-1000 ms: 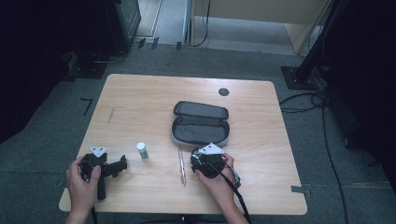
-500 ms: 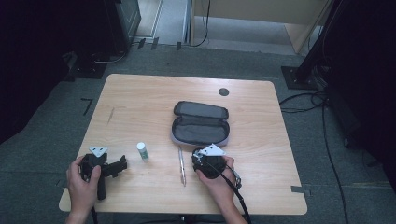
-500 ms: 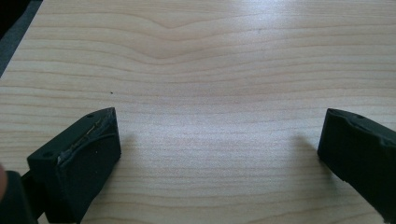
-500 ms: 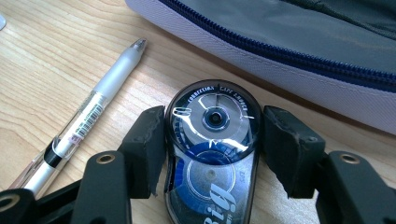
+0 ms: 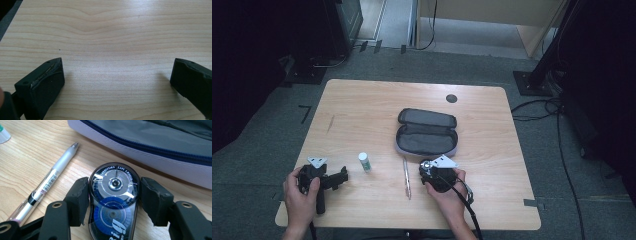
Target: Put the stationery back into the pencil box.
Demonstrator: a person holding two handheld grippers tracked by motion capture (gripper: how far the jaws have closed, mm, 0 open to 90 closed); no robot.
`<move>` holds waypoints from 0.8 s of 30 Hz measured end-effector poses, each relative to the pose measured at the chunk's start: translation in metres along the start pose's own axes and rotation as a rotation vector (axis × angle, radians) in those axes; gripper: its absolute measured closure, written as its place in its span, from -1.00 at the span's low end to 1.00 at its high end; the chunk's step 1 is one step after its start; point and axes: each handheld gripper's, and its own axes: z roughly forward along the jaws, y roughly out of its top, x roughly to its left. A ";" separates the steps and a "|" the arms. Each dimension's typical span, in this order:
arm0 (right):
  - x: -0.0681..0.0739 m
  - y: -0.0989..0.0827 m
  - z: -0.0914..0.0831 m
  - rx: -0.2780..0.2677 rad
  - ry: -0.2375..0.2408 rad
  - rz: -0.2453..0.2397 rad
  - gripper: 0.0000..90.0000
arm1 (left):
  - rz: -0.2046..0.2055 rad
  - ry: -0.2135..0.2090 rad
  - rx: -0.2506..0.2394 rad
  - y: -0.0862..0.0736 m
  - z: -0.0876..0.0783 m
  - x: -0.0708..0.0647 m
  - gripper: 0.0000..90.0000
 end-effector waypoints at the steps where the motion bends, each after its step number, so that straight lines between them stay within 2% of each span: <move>1: -0.001 0.000 -0.001 -0.001 -0.002 0.001 -0.07 | 0.000 0.000 0.000 0.000 0.000 0.000 -1.00; 10: -0.003 -0.004 -0.012 -0.047 -0.019 0.015 -0.07 | 0.000 0.000 -0.001 0.000 0.000 0.000 -1.00; 13: -0.004 -0.003 -0.017 -0.065 -0.035 0.008 -0.07 | 0.000 0.000 -0.001 0.000 0.000 0.000 -1.00; 19: -0.008 0.000 -0.024 -0.116 -0.065 0.032 -0.07 | 0.000 0.000 0.000 0.000 0.000 0.000 -1.00; 24: -0.011 0.002 -0.027 -0.141 -0.071 0.039 -0.07 | 0.000 0.000 0.000 0.000 0.000 0.000 -1.00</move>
